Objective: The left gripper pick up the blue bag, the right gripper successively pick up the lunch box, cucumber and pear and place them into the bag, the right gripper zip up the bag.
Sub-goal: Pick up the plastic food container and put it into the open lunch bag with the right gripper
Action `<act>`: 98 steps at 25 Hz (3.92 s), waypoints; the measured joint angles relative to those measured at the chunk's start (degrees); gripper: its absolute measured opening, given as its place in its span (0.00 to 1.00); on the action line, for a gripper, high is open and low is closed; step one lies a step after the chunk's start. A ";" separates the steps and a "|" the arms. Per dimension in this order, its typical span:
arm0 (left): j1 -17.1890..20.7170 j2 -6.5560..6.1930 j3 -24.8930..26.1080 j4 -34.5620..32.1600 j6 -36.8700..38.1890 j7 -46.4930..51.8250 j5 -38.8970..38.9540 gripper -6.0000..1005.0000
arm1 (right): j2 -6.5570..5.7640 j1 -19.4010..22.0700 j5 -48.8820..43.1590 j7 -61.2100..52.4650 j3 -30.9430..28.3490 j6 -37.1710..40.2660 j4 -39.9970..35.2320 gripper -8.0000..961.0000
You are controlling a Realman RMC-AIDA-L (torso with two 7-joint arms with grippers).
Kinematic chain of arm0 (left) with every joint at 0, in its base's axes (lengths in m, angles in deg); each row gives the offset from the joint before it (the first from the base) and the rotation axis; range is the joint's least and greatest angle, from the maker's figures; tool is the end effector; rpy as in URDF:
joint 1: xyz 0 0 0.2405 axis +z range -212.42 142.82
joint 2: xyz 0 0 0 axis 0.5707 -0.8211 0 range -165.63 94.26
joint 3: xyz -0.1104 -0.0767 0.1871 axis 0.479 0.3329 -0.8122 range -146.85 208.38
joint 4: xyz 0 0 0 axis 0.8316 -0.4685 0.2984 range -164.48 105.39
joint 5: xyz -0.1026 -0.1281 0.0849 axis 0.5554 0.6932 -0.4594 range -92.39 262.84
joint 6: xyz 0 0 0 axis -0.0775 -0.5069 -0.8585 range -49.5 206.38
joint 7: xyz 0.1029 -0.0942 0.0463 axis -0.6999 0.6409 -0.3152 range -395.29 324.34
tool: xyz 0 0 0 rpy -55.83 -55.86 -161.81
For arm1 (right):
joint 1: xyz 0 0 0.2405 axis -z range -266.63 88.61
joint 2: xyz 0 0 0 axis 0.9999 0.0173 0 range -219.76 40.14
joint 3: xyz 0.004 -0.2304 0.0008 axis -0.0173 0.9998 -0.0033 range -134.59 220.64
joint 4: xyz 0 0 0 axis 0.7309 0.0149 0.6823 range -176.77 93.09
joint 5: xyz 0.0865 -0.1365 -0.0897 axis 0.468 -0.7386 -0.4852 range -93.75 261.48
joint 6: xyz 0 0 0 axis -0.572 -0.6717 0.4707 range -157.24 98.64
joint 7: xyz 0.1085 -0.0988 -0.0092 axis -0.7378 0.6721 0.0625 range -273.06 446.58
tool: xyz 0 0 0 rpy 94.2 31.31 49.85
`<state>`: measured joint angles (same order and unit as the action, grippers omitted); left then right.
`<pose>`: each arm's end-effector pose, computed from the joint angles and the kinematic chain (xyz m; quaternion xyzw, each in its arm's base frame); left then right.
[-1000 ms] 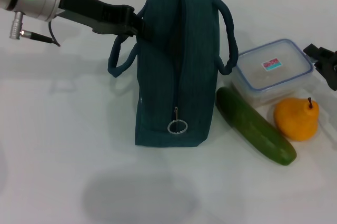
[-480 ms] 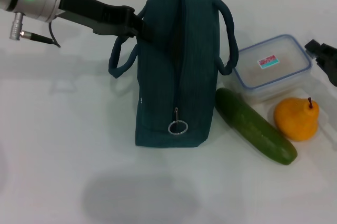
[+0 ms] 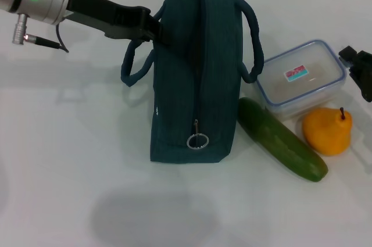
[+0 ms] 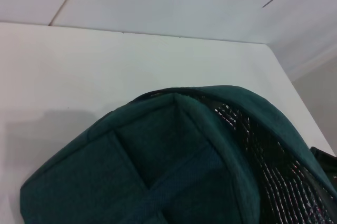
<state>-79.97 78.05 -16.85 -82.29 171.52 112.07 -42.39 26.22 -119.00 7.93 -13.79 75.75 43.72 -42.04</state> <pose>-0.1551 0.3579 0.0507 -0.8429 -0.5245 -0.1048 0.0590 0.2728 0.3118 -0.0004 -0.5385 0.6411 0.5199 0.1696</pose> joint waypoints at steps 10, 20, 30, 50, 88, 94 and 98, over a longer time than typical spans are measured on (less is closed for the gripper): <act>0.00 0.19 -0.18 -0.22 0.00 -0.06 0.01 0.09 | 0.16 -0.33 0.30 -11.53 -0.04 0.12 1.38 0.11; 0.02 0.63 -0.20 -0.24 -0.01 -0.16 0.01 0.09 | 0.15 0.21 5.30 -17.71 -0.70 1.65 4.33 0.11; 0.09 0.48 0.02 -0.25 -0.06 -0.16 0.00 0.09 | 0.16 1.10 5.71 -19.38 -5.64 12.29 4.51 0.11; -0.18 0.80 -0.27 -1.92 5.48 3.60 7.79 0.09 | -0.06 -1.80 7.06 -23.02 -16.39 26.72 1.41 0.11; -0.78 1.35 0.15 -1.21 2.48 3.54 11.58 0.09 | 0.16 -13.14 -14.55 -14.54 -15.12 10.06 6.70 0.11; -0.73 1.31 0.16 0.75 1.46 1.73 12.18 0.09 | 0.16 -12.88 -15.20 -14.28 -14.68 10.13 5.93 0.11; -1.19 0.72 0.19 4.89 1.09 0.69 15.27 0.09 | 0.15 -13.75 -16.84 -14.22 -14.29 7.22 5.50 0.11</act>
<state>-81.16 78.77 -16.65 -77.40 172.60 112.76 -27.13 26.38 -132.74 -8.91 -28.02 61.45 50.94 -36.54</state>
